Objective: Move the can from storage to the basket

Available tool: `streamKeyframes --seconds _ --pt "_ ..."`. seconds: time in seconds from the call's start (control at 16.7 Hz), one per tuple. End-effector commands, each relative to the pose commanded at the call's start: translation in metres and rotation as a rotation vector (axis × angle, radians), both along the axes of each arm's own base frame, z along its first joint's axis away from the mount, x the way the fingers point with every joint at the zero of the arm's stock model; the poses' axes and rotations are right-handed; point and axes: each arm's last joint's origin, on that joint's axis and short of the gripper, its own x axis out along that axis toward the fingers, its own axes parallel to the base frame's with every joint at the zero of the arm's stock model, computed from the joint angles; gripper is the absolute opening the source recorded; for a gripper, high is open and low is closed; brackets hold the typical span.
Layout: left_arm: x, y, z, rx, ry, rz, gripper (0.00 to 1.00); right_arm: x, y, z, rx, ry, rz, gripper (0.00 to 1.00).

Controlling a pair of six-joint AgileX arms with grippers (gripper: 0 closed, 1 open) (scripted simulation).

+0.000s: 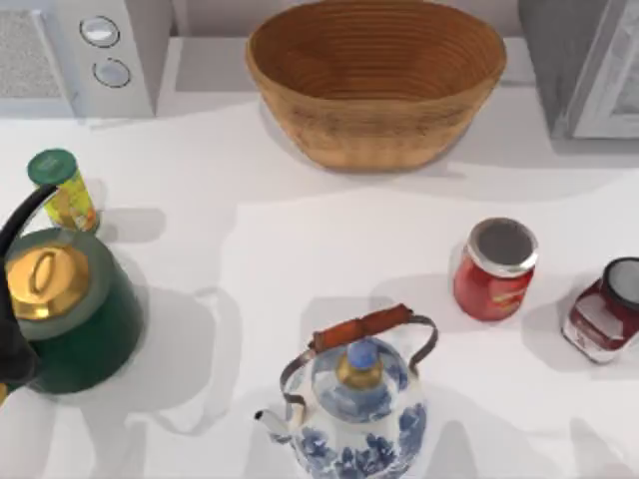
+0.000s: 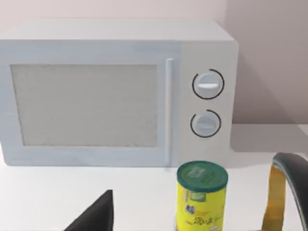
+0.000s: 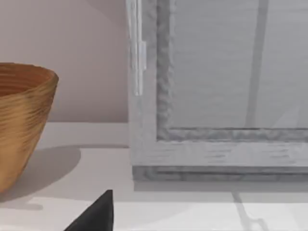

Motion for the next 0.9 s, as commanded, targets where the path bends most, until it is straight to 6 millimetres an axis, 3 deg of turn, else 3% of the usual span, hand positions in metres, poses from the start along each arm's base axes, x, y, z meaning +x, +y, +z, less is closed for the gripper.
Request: streamKeyframes --seconds 0.18,0.36,0.66,0.9 --pt "0.0 0.0 0.0 0.0 0.0 0.0 1.0 0.0 0.0 0.003 0.0 -0.001 0.001 1.0" --pt "0.0 0.0 0.0 0.0 0.0 0.0 1.0 -0.001 0.002 0.028 0.0 -0.003 0.008 1.0" --pt "0.0 0.0 0.0 0.0 0.0 0.0 1.0 0.009 0.006 0.114 -0.002 0.004 0.008 1.0" --pt "0.0 0.0 0.0 0.0 0.0 0.0 1.0 0.037 0.013 0.198 -0.006 0.019 0.002 1.0"
